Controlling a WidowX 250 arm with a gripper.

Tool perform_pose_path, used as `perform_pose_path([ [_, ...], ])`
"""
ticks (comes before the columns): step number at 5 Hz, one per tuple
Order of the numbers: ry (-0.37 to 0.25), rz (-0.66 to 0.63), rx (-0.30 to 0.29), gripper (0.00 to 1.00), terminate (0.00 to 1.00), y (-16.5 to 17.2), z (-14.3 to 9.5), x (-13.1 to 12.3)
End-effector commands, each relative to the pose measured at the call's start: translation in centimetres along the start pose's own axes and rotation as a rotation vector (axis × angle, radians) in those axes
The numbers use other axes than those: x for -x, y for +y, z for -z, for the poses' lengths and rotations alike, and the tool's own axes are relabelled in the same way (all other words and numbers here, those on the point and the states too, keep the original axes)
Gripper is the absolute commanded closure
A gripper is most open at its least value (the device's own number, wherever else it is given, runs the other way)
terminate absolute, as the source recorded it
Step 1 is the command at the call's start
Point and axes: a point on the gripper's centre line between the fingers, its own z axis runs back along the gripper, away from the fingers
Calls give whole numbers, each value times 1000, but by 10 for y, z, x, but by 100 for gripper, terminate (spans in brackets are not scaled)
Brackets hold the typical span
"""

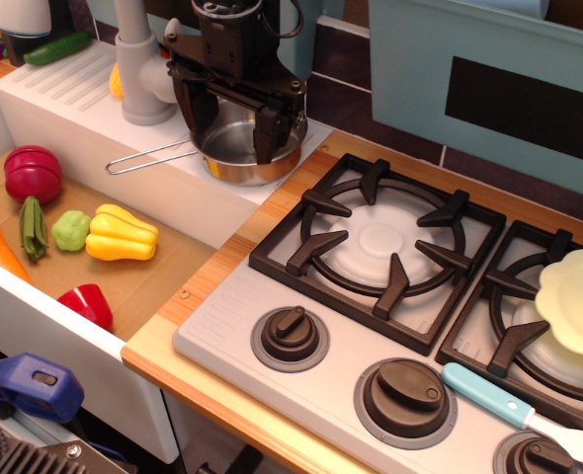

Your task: Put pot or pan on stove

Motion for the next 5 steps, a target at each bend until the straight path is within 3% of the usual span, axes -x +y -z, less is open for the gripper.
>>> perform_pose_path([
  [1, 0, 0, 0, 0, 0, 0, 0, 0],
  [2, -43, 151, -13, 0, 0, 0, 0, -11],
  [3, -68, 255, 14, 0, 0, 4, 4, -23],
  [4, -148, 322, -24, 0, 0, 3, 12, -30],
  [5, -191, 346, -23, 0, 0, 3, 23, -36],
])
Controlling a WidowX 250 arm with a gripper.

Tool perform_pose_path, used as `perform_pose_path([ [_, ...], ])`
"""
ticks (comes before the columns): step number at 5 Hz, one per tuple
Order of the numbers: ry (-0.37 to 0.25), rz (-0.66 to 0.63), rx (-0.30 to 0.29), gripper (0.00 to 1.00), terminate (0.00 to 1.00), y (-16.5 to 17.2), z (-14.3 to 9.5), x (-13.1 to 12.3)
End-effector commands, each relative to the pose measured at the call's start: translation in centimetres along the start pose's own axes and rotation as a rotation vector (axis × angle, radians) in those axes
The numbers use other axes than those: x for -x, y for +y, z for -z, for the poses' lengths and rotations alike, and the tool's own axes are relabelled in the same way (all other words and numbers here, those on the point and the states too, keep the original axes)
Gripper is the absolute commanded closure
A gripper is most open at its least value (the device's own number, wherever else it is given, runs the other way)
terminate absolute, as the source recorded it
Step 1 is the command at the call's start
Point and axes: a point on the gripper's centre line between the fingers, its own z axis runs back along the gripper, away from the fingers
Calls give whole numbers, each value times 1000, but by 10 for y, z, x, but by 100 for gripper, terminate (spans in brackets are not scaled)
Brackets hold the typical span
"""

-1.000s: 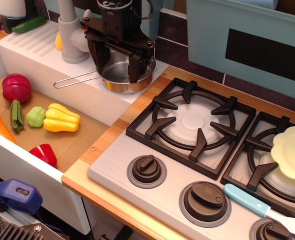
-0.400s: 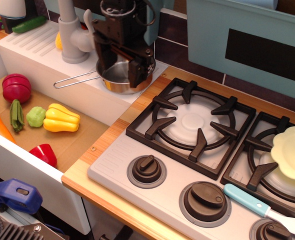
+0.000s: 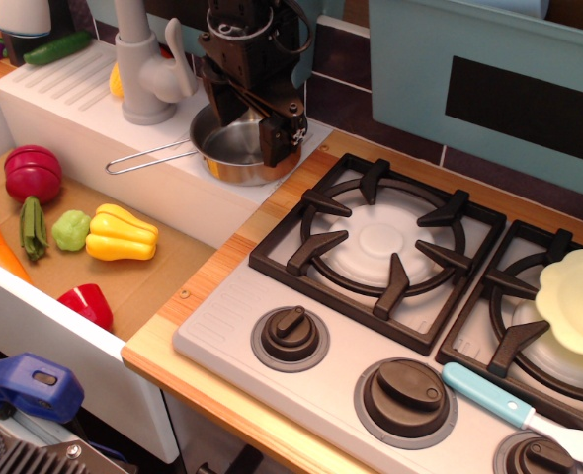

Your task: Put pot or pan on stove

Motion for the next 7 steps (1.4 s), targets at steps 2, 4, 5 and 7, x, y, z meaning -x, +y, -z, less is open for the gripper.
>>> perform_pose_path([
  [2, -72, 5, 55, 0, 0, 9, 28, -3],
  [4, -76, -6, 101, 0, 0, 15, 53, 3],
  [5, -55, -11, 109, 100, 0, 15, 51, 2],
  [7, 16, -61, 69, 100, 0, 1, 15, -4],
])
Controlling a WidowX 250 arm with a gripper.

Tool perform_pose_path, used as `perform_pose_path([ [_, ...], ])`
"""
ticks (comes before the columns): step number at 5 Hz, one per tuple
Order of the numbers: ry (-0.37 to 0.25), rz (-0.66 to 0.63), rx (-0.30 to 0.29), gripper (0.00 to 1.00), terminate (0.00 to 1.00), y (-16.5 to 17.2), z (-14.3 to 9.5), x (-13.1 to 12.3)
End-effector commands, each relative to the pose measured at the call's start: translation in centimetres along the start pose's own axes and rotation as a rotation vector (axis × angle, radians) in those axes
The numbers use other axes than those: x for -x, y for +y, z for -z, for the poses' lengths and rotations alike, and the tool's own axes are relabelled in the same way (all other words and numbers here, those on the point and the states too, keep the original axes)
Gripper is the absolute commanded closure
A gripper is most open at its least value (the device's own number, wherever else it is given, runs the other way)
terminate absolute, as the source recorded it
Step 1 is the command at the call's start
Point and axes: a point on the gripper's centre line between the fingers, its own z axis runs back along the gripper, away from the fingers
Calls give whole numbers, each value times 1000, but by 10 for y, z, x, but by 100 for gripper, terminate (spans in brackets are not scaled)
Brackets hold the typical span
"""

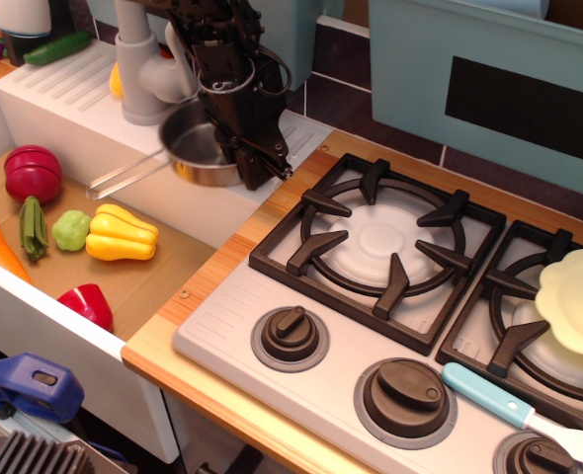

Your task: Put pot or pan on stove

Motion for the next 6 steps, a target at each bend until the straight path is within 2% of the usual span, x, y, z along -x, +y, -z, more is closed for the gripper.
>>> perform_pose_path([
  [1, -43, -50, -101, 100, 0, -22, -52, -12],
  [2, -65, -159, -151, 100, 0, -53, -66, -16],
  [3, -64, -219, -139, 100, 0, -77, -68, -26],
  [4, -53, -305, -77, 100, 0, -100, -67, -29],
  [6, -71, -349, -40, 100, 0, -141, -68, -38],
])
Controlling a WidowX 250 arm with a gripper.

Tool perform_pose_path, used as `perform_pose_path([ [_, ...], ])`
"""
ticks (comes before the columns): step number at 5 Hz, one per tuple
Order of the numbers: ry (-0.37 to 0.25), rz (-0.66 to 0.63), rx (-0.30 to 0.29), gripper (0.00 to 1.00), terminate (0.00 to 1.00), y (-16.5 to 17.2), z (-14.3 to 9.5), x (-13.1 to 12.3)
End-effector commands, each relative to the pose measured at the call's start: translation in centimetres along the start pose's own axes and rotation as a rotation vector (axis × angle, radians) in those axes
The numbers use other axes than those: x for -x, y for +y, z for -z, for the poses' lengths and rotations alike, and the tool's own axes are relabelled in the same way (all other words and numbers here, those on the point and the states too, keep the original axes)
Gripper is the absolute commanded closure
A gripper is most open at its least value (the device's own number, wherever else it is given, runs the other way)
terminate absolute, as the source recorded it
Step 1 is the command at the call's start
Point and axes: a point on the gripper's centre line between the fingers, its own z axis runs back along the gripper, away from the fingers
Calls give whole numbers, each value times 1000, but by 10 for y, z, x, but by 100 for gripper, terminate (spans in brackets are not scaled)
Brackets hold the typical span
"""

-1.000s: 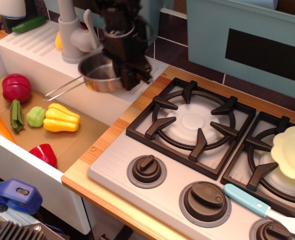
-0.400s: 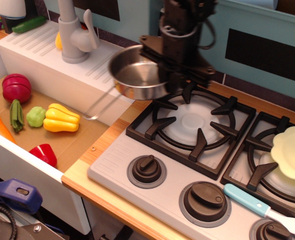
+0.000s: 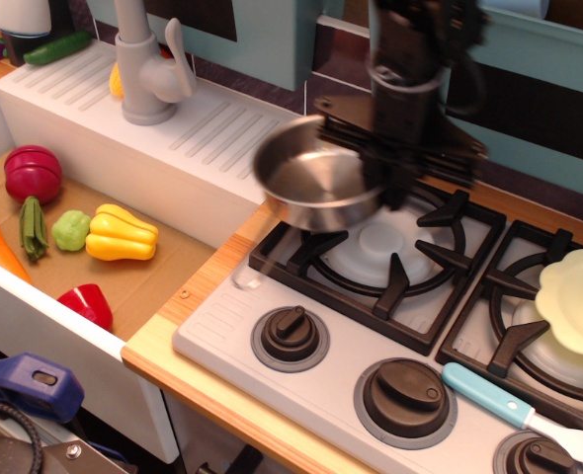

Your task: Put pot or pan on stove

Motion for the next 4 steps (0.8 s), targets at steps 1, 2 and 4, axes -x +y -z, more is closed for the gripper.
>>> perform_pose_path([
  [1, -61, -45, 103, 100, 0, -16, -7, -15],
  [2, -99, -20, 98, 0, 0, -17, -1, -14],
  [4, -125, -19, 149, 0, 0, -13, 6, -11],
])
